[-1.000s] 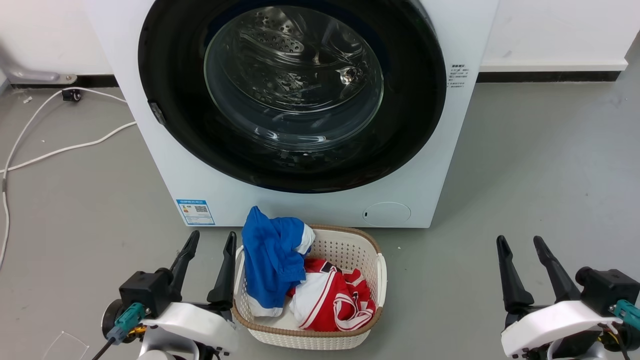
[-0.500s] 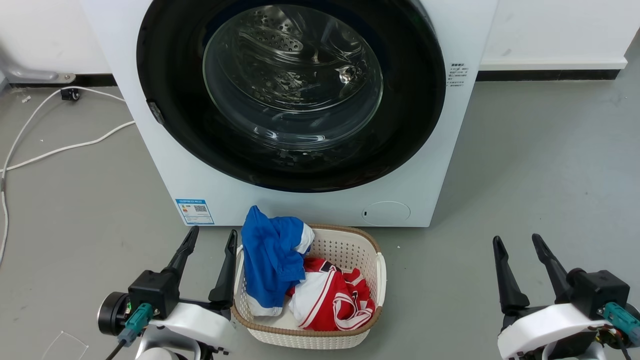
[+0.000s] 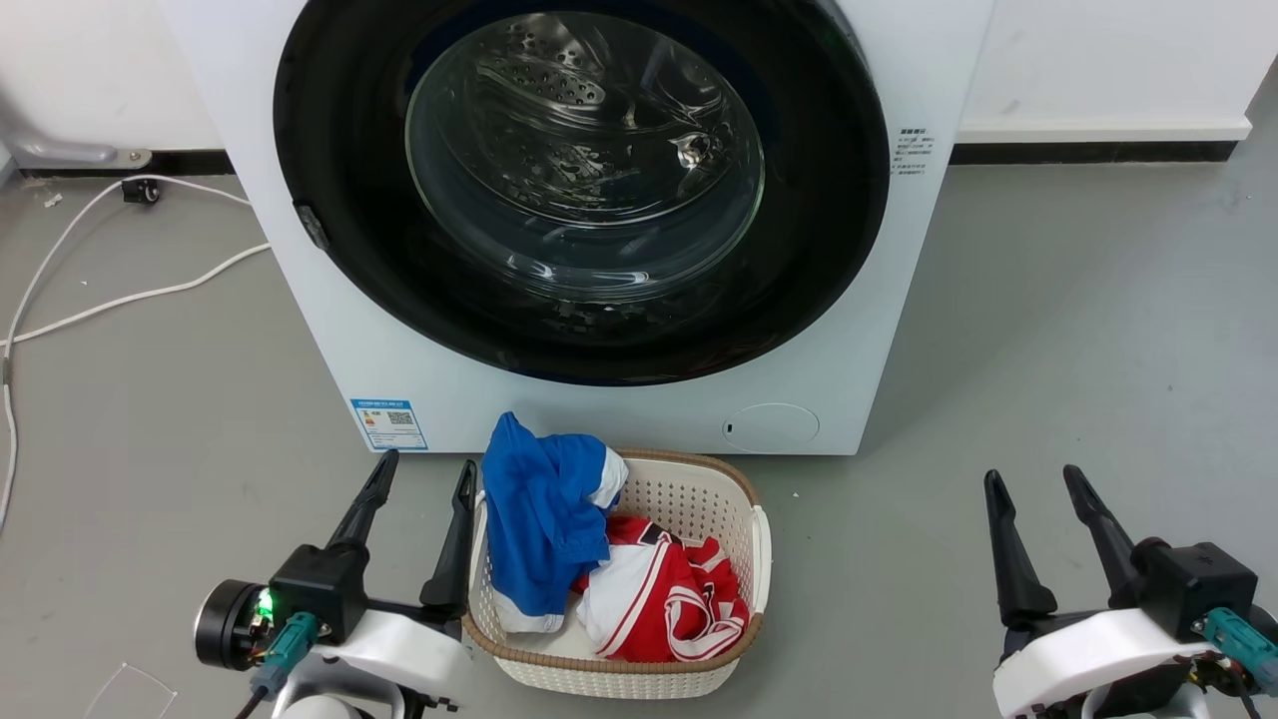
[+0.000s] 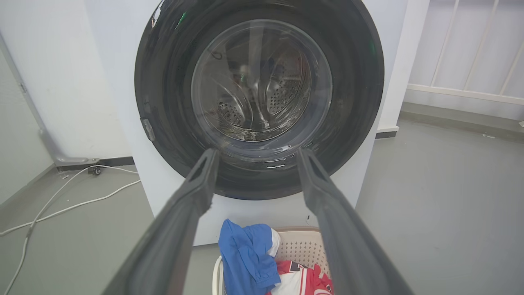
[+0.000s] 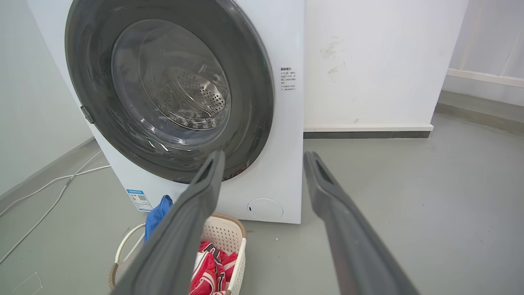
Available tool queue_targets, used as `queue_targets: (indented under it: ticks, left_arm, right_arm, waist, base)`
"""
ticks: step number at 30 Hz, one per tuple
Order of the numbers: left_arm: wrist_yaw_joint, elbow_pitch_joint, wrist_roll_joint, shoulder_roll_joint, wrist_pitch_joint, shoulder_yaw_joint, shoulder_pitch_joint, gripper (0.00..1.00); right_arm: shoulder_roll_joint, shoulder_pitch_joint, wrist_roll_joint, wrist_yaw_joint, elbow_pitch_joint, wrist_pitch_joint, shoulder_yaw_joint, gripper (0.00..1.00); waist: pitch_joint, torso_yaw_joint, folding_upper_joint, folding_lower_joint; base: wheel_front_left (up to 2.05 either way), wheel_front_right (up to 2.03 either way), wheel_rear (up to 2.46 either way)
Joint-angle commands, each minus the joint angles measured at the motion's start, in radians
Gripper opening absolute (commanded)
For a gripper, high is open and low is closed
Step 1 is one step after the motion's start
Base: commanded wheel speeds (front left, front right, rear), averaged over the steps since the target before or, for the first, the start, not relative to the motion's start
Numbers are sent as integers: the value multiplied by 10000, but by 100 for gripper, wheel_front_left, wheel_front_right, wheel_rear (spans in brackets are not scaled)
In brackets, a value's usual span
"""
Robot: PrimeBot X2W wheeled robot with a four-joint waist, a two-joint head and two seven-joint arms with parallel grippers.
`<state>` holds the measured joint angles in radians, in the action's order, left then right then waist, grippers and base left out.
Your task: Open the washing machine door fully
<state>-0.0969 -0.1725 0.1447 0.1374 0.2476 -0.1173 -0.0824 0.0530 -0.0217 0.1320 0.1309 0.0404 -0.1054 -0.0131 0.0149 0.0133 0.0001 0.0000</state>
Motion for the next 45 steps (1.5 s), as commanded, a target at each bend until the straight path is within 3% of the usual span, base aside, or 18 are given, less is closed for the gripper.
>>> queue_targets:
  ticks: [1,8,26,28,33,38,45]
  left_arm:
    - [-37,-7,-178,-30,69,35,-26,100]
    - [-80,-127,-548,-80,201,61,19,100]
    - [-229,-450,-304,-239,178,291,-51,100]
    - [-239,-454,-330,-245,178,308,-55,100]
    - [-240,-445,-355,-264,178,350,-48,100]
    - [-248,-433,-369,-299,178,407,-26,100]
    - [-256,-333,-372,-375,178,459,-22,100]
  right_arm:
    - [-35,-38,-151,-4,-25,-64,9,100]
    - [-39,-29,-496,-3,22,-130,26,100]
    - [-39,44,-271,-3,223,-198,-54,98]
    - [-40,60,-160,-3,243,-192,-42,0]
    - [-40,89,-22,-3,267,-248,-39,0]
    - [-37,145,2029,-3,349,-474,-104,0]
    - [-31,361,9141,-1,695,-881,-22,0]
  waist:
    - [2,0,-1,0]
    - [11,12,-1,0]
    - [-31,19,-1,0]
    - [-34,11,-1,0]
    - [-27,-14,-1,0]
    - [0,-35,-1,0]
    - [29,-48,-1,0]
  base:
    - [0,0,0]
    - [0,0,0]
    - [0,0,0]
    - [0,0,0]
    - [0,0,0]
    - [0,0,0]
    - [0,0,0]
